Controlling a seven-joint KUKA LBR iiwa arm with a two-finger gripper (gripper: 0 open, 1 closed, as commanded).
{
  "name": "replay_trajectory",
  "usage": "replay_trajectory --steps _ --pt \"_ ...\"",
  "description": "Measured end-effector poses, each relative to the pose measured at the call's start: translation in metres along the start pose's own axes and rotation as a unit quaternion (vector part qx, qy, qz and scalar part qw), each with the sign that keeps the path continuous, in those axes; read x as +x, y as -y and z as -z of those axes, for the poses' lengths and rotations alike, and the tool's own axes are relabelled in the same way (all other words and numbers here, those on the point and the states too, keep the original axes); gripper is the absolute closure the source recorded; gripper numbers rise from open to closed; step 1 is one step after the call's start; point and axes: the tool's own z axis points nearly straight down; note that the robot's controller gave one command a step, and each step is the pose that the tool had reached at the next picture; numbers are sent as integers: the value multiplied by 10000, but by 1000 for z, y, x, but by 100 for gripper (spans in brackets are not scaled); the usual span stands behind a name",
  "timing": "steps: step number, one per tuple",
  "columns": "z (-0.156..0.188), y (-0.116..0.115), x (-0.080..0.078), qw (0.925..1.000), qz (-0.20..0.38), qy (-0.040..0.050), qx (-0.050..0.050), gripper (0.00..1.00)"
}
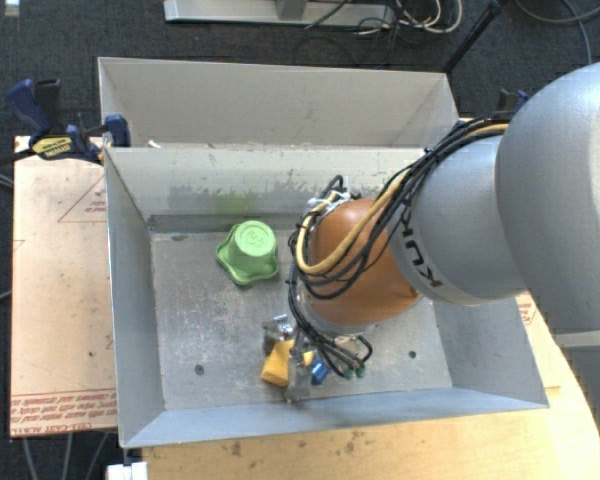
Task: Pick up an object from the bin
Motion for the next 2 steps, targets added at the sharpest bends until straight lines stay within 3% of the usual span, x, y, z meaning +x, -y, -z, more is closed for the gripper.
replay_trajectory --steps 1,2 --pt "127 -12 -19 10000 -70 35 3 100" --pt "250 -47 -46 9973 731 46 2 100"
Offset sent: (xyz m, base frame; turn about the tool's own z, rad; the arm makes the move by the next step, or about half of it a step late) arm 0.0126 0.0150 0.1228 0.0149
